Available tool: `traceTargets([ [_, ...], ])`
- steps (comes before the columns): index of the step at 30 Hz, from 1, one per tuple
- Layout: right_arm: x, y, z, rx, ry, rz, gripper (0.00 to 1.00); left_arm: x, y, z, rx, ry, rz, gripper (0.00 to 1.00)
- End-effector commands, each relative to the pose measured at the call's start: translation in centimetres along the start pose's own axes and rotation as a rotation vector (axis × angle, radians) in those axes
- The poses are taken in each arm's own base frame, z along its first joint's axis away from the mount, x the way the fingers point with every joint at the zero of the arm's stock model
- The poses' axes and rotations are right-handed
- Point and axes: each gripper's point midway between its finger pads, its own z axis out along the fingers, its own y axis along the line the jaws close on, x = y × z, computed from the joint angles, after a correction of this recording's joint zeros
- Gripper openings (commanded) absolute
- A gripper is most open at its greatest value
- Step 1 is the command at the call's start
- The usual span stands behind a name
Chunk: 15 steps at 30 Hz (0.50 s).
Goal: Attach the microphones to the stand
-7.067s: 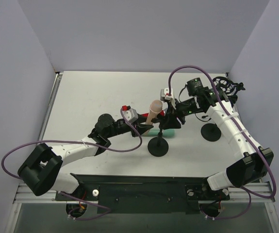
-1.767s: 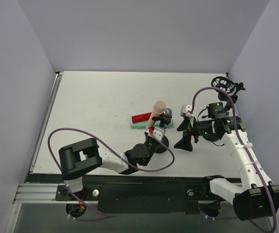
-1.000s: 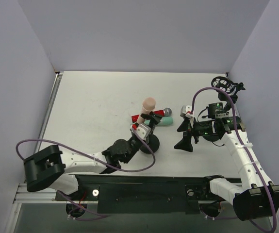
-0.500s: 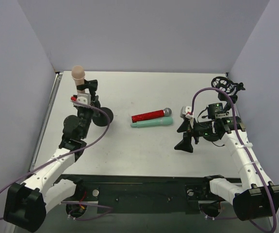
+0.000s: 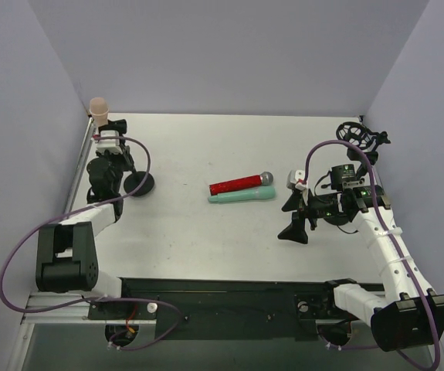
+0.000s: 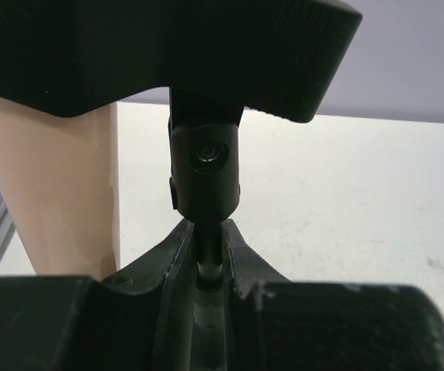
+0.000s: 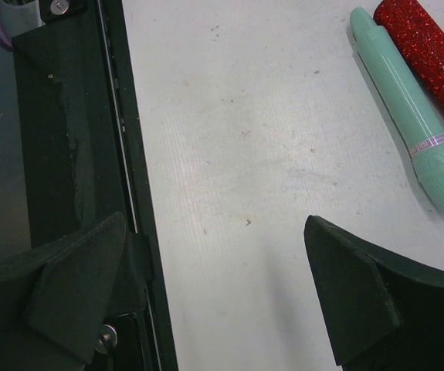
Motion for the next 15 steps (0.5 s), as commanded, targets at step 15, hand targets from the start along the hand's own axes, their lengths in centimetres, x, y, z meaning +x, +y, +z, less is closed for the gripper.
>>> traceTargets([
  [15,-0.2,0.9,-0.2,-0.049,0.004,-0.019,0.94,-4.8,0.4,2.2,0.030,-0.211,0.090,0.23],
])
